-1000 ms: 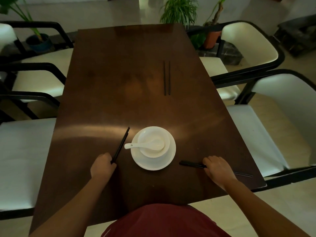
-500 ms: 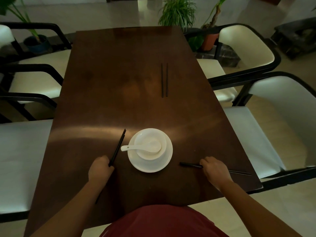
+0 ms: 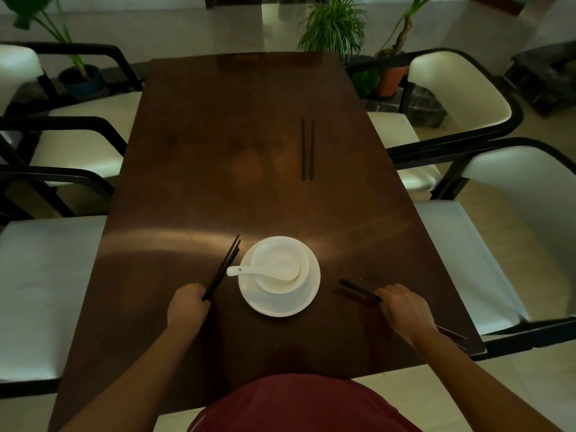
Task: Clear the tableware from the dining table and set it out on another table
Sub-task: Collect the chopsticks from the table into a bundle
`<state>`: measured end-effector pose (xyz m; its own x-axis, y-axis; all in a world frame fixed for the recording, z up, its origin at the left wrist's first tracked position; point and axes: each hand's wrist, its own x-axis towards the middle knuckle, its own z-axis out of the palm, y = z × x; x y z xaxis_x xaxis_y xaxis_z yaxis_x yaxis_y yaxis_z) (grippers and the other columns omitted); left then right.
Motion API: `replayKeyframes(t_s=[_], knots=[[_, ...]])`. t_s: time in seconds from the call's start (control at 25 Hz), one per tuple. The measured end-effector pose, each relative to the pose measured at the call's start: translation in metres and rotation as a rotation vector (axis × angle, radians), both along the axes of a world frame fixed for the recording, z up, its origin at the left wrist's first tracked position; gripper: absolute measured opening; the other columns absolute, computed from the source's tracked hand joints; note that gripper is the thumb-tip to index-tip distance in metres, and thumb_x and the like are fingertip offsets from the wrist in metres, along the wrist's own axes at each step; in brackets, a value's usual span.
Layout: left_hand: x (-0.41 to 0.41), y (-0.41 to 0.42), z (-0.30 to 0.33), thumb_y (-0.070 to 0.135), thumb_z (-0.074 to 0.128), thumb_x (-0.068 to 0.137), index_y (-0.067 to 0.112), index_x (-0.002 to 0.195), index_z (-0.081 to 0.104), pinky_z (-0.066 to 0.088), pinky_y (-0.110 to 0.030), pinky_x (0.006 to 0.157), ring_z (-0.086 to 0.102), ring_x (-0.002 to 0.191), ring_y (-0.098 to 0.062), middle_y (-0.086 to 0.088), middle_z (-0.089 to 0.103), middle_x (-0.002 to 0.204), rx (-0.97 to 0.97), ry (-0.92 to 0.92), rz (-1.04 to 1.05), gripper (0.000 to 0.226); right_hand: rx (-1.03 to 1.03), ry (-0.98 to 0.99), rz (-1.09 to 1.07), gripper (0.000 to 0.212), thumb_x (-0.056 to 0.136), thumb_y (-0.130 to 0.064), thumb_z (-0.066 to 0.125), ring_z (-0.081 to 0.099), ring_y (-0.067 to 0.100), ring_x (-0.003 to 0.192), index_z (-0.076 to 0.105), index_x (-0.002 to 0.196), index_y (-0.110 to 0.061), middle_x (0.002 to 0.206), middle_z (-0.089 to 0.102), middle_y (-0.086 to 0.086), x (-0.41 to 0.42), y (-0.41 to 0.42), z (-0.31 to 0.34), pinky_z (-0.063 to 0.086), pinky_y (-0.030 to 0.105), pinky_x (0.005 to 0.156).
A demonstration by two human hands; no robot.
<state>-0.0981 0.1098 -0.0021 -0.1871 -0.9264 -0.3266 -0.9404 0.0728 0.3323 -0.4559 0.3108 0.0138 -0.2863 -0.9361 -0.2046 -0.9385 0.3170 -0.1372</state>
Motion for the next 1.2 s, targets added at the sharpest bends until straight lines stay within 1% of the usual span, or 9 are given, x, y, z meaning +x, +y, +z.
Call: replayKeyframes(t_s=[0.12, 0.2, 0.32, 0.48, 0.64, 0.72, 0.88, 1.04, 1.2], knots=[[0.003, -0.006, 0.008, 0.003, 0.061, 0.078, 0.005, 0.074, 0.066, 0.046, -0.034, 0.065, 0.063, 0.078, -0.032, -0.016, 0.067, 0.078, -0.03, 0.087, 0.057, 0.007, -0.051, -0.079, -0.12, 0.017, 0.09, -0.018, 0.052, 0.061, 0.017, 0.084, 0.063, 0.103, -0.018, 0.093, 0.065, 0.001, -0.007, -0.011, 0.027, 0.053, 0.028, 0.068], [0.008, -0.019, 0.024, 0.007, 0.064, 0.078, 0.007, 0.076, 0.069, 0.045, -0.031, 0.067, 0.063, 0.076, -0.028, -0.014, 0.07, 0.078, -0.054, 0.172, 0.183, 0.006, -0.163, -0.133, -0.251, 0.01, 0.086, -0.014, 0.058, 0.061, 0.021, 0.075, 0.063, 0.095, -0.013, 0.083, 0.064, 0.004, -0.012, -0.027, 0.056, 0.047, 0.028, 0.058], [0.007, -0.043, 0.064, 0.009, 0.067, 0.081, 0.007, 0.097, 0.069, 0.048, -0.026, 0.071, 0.064, 0.08, -0.019, -0.011, 0.071, 0.091, -0.039, 0.504, 0.449, 0.017, -0.401, -0.28, -0.458, 0.005, 0.083, -0.014, 0.063, 0.058, 0.017, 0.071, 0.063, 0.088, -0.013, 0.078, 0.064, 0.003, -0.022, -0.057, 0.106, 0.044, 0.026, 0.06], [-0.034, -0.053, 0.127, 0.003, 0.057, 0.087, 0.006, 0.102, 0.062, 0.057, -0.018, 0.061, 0.069, 0.082, -0.011, -0.006, 0.068, 0.093, 0.17, 1.045, 0.573, 0.016, -0.772, -0.975, -0.628, 0.013, 0.085, -0.009, 0.062, 0.067, -0.001, 0.077, 0.062, 0.093, -0.019, 0.089, 0.065, -0.003, -0.003, -0.093, 0.155, 0.051, 0.009, 0.058], [-0.094, -0.031, 0.153, -0.003, 0.047, 0.091, 0.003, 0.094, 0.056, 0.059, -0.023, 0.064, 0.069, 0.085, -0.017, -0.013, 0.067, 0.093, 0.413, 1.308, 0.609, 0.011, -0.993, -1.69, -0.874, 0.011, 0.087, 0.001, 0.056, 0.066, 0.013, 0.09, 0.058, 0.093, -0.008, 0.097, 0.062, 0.005, 0.042, -0.12, 0.166, 0.058, 0.024, 0.069], [-0.116, -0.019, 0.151, -0.005, 0.045, 0.092, 0.003, 0.092, 0.054, 0.059, -0.025, 0.065, 0.068, 0.087, -0.019, -0.014, 0.066, 0.094, 0.497, 1.371, 0.611, 0.012, -1.042, -1.892, -0.991, 0.012, 0.085, 0.003, 0.057, 0.066, 0.016, 0.092, 0.058, 0.091, -0.008, 0.098, 0.062, 0.008, 0.066, -0.125, 0.163, 0.059, 0.029, 0.074], [-0.152, 0.0, 0.142, -0.006, 0.042, 0.093, 0.004, 0.086, 0.052, 0.053, -0.038, 0.088, 0.066, 0.084, -0.019, -0.016, 0.065, 0.092, 0.61, 1.494, 0.599, 0.016, -1.025, -1.911, -1.089, 0.011, 0.085, 0.003, 0.058, 0.066, 0.019, 0.093, 0.057, 0.088, -0.008, 0.098, 0.062, 0.01, 0.107, -0.13, 0.152, 0.057, 0.033, 0.083], [-0.169, 0.007, 0.141, -0.004, 0.04, 0.093, 0.003, 0.092, 0.056, 0.057, -0.029, 0.072, 0.067, 0.082, -0.019, -0.013, 0.066, 0.091, 0.687, 1.629, 0.625, 0.017, -1.003, -1.707, -1.066, 0.009, 0.085, 0.0, 0.061, 0.069, 0.015, 0.08, 0.058, 0.087, -0.008, 0.091, 0.064, 0.007, 0.123, -0.13, 0.141, 0.059, 0.024, 0.073], [-0.182, 0.011, 0.143, 0.005, 0.034, 0.097, 0.004, 0.094, 0.056, 0.051, -0.034, 0.081, 0.062, 0.089, -0.019, -0.011, 0.063, 0.093, 0.763, 1.752, 0.706, 0.022, -1.014, -1.613, -1.08, 0.01, 0.083, 0.0, 0.063, 0.068, 0.015, 0.079, 0.059, 0.092, -0.003, 0.09, 0.064, 0.009, 0.126, -0.133, 0.132, 0.059, 0.023, 0.072]])
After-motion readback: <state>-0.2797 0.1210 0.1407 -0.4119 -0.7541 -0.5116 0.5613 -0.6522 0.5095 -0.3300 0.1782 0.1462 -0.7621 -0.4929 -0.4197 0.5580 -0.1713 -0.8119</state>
